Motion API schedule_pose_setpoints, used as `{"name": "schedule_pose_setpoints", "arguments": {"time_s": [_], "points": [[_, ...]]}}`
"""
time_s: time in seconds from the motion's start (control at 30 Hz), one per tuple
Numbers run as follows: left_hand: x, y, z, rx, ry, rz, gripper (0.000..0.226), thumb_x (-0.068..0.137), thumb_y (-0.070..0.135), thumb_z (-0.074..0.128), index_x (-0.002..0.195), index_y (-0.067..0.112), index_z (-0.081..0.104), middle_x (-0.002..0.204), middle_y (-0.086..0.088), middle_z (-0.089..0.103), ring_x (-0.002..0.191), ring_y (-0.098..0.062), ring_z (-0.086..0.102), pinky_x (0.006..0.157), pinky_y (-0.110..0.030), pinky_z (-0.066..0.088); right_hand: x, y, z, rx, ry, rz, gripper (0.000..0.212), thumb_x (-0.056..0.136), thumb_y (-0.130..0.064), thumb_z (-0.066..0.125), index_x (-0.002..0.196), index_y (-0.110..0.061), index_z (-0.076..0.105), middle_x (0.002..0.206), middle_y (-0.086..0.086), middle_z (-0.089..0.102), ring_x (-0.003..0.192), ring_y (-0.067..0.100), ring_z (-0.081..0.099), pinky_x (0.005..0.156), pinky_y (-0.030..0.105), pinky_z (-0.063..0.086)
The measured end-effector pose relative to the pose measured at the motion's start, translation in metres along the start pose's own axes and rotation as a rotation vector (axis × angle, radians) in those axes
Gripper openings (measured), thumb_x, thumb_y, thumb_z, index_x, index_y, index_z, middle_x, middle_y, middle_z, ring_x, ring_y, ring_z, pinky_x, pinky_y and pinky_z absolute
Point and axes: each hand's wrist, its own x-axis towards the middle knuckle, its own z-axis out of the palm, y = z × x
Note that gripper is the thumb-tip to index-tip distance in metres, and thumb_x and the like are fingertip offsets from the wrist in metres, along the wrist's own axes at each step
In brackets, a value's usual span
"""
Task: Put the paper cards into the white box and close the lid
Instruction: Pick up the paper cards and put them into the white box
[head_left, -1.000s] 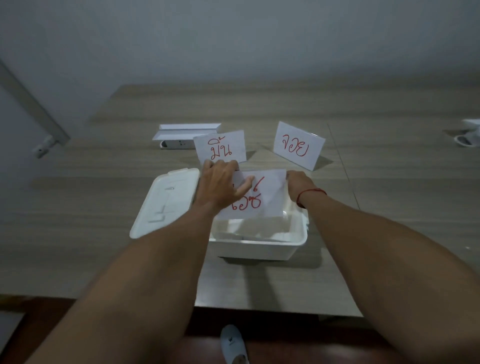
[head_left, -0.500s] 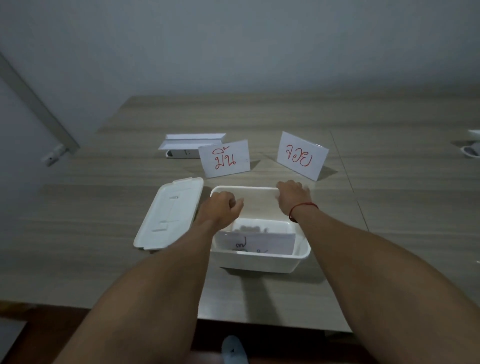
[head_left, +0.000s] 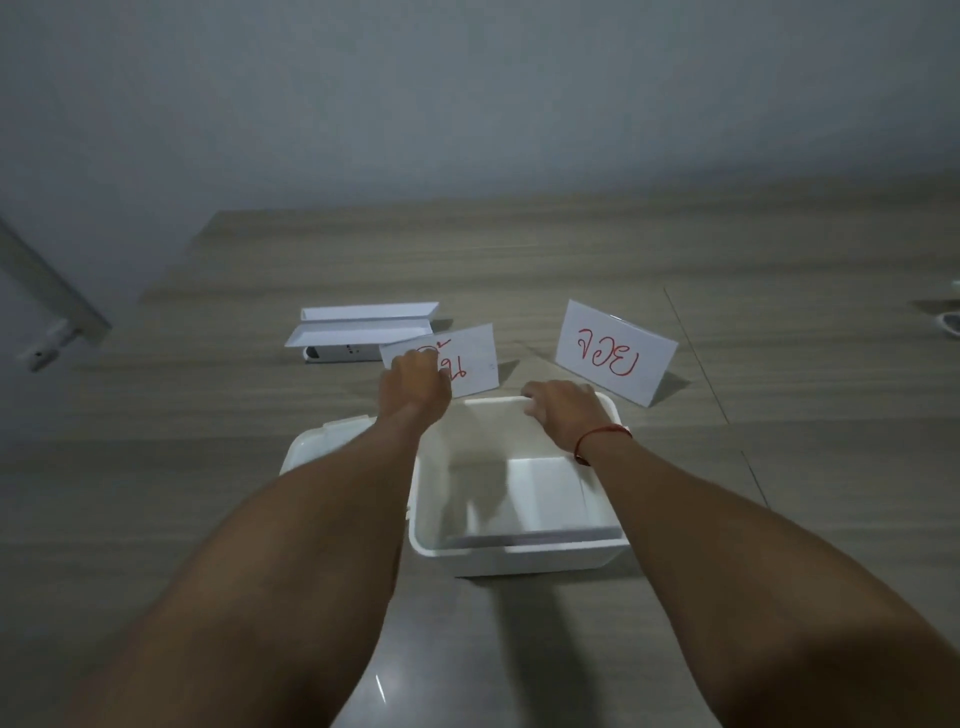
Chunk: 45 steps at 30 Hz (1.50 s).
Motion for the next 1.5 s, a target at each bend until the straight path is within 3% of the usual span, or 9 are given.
{"name": "schedule_pose_setpoints", "arguments": {"time_s": [0.37,0.57,0.63,0.77,0.9,1.07,1.23,1.33,1.5], "points": [[0.094,-0.006,0.037,0.063,-0.088,-0.044,0.034,0.096,0.018,0.040,0.123,0.009,0.059,0.127,-0.014,0.062,0.121,-0.033,0.055,0.105,-0.041,0.039,0.060,0.009,0.013,0.010,0.123,0.043,0.035,0.093,-0.044,0.048,0.118,-0.023,0.059,0.122,0.001,0.065,0.117,0.023,0.054,0.107,0.040,0.025],[0.103,-0.004,0.036,-0.039,-0.257,-0.040,0.027,0.097,0.021,0.047,0.116,0.011,0.062,0.122,-0.016,0.062,0.115,-0.034,0.058,0.091,-0.038,0.045,0.061,0.006,0.012,0.016,0.126,0.057,0.035,0.093,-0.042,0.048,0.121,-0.025,0.059,0.125,0.000,0.064,0.119,0.024,0.053,0.107,0.038,0.026],[0.099,-0.003,0.034,-0.019,-0.188,0.006,0.023,0.098,0.019,0.044,0.112,0.011,0.060,0.118,-0.016,0.063,0.110,-0.035,0.059,0.087,-0.037,0.043,0.060,0.006,0.009,-0.018,0.103,0.052,0.034,0.095,-0.038,0.046,0.124,-0.027,0.057,0.126,0.000,0.063,0.119,0.024,0.053,0.107,0.038,0.027],[0.087,0.009,0.015,0.062,0.139,0.235,0.020,0.094,0.012,0.043,0.109,0.013,0.056,0.107,-0.015,0.064,0.099,-0.035,0.058,0.084,-0.041,0.039,0.048,0.017,-0.001,-0.065,0.082,0.126,0.033,0.099,-0.024,0.041,0.130,-0.026,0.052,0.131,0.004,0.059,0.124,0.026,0.050,0.109,0.042,0.028],[0.074,0.030,-0.024,-0.059,0.408,0.316,0.027,0.099,0.023,0.030,0.103,0.013,0.055,0.101,-0.011,0.063,0.093,-0.031,0.055,0.085,-0.040,0.037,0.025,0.033,-0.009,-0.011,0.032,0.250,0.054,0.096,-0.004,0.038,0.145,-0.025,0.035,0.154,0.009,0.034,0.139,0.030,0.035,0.114,0.047,0.026],[0.035,0.058,-0.047,-0.097,0.502,0.458,0.026,0.097,0.029,0.037,0.096,0.013,0.058,0.092,-0.008,0.066,0.085,-0.028,0.057,0.080,-0.035,0.037,0.004,0.037,-0.018,0.186,-0.045,0.263,0.071,0.089,0.010,0.033,0.153,-0.019,0.019,0.160,0.015,0.015,0.144,0.035,0.028,0.118,0.045,0.028],[-0.010,0.061,-0.019,-0.090,0.382,0.528,0.024,0.096,0.027,0.040,0.095,0.012,0.058,0.089,-0.007,0.064,0.084,-0.025,0.057,0.081,-0.034,0.038,-0.010,0.038,-0.018,0.227,-0.016,0.323,0.068,0.089,0.007,0.037,0.152,-0.011,0.018,0.155,0.017,0.025,0.141,0.036,0.033,0.117,0.045,0.030],[-0.033,0.047,0.010,-0.075,0.226,0.495,0.024,0.098,0.029,0.037,0.094,0.014,0.056,0.091,-0.004,0.063,0.085,-0.024,0.056,0.081,-0.032,0.038,-0.017,0.041,-0.017,0.238,-0.005,0.355,0.070,0.090,0.008,0.037,0.153,-0.011,0.013,0.156,0.016,0.026,0.142,0.033,0.033,0.116,0.041,0.031],[-0.068,0.036,0.040,-0.056,-0.068,0.471,0.027,0.097,0.031,0.039,0.097,0.011,0.058,0.097,-0.010,0.066,0.091,-0.030,0.059,0.082,-0.041,0.044,-0.019,0.040,-0.017,0.233,0.005,0.359,0.067,0.092,0.004,0.036,0.154,-0.011,0.013,0.142,0.024,0.042,0.128,0.036,0.047,0.105,0.040,0.040]]}}
